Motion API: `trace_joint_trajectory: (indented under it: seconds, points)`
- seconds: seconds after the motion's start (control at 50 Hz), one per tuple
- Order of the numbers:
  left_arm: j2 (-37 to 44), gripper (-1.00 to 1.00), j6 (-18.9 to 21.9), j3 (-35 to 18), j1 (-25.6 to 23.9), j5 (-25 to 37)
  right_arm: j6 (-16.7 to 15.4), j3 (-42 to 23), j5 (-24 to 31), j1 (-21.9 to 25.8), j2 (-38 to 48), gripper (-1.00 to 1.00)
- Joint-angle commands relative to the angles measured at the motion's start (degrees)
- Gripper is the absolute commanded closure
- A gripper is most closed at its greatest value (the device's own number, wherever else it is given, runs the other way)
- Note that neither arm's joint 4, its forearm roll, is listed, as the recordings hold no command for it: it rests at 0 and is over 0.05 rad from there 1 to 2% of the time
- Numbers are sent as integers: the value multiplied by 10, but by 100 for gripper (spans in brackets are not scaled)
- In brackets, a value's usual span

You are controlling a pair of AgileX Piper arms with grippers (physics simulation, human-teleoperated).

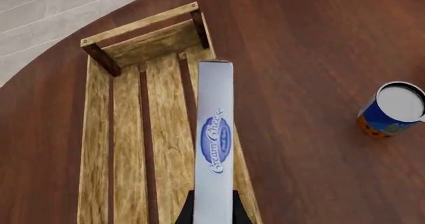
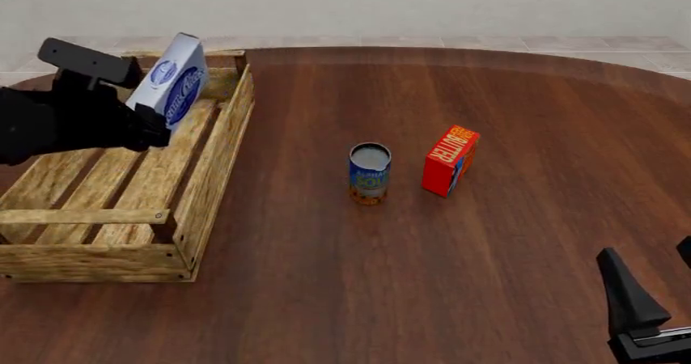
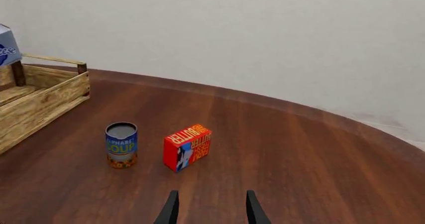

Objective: Pick up the cream cheese and put it in the tray.

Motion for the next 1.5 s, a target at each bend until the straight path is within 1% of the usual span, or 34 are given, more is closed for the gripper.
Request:
trace_joint_trajectory:
  seconds: [0.02, 0.18, 0.2, 0.24, 0.3, 0.38, 0.52, 0.56, 0.6, 0.82, 0.94, 1.14, 1.3, 1.44, 1.5]
  points:
    - [15, 100, 11, 7, 26, -16, -1, 0, 0, 0, 0, -100]
    - [33, 100, 4, 6, 38, -26, 0, 0, 0, 0, 1, -100]
    - [39, 100, -5, 2, 43, -27, 0, 0, 0, 0, 1, -100]
    - [44, 100, 2, 3, 48, -31, 1, 0, 0, 0, 1, -100]
    - [45, 100, -2, 4, 52, -29, 1, 0, 2, -1, -2, -100]
    - [64, 100, 4, 9, 58, -44, 0, 0, 3, -1, -2, -100]
    - [89, 100, -1, -9, 75, -45, 0, 0, 3, -1, -2, -100]
    - [100, 100, -8, -11, 77, -53, 0, 0, 2, -2, 0, -100]
    - [104, 100, -4, -7, 78, -58, 0, 0, 4, -2, -2, -100]
    - [118, 100, -7, 2, 82, -71, -1, 0, 2, -1, 1, -100]
    - [139, 100, -8, 16, 89, -95, -2, 0, 2, -2, 1, -100]
    - [155, 100, -10, 29, 90, -114, -2, 0, 3, -2, 0, -100]
    - [173, 100, -8, 26, 95, -121, -2, 0, 4, -3, 0, -100]
    - [183, 100, -6, 38, 97, -136, -3, 0, 4, -2, 1, -100]
    - [196, 100, 2, 40, 105, -144, -3, 0, 3, -2, 1, -100]
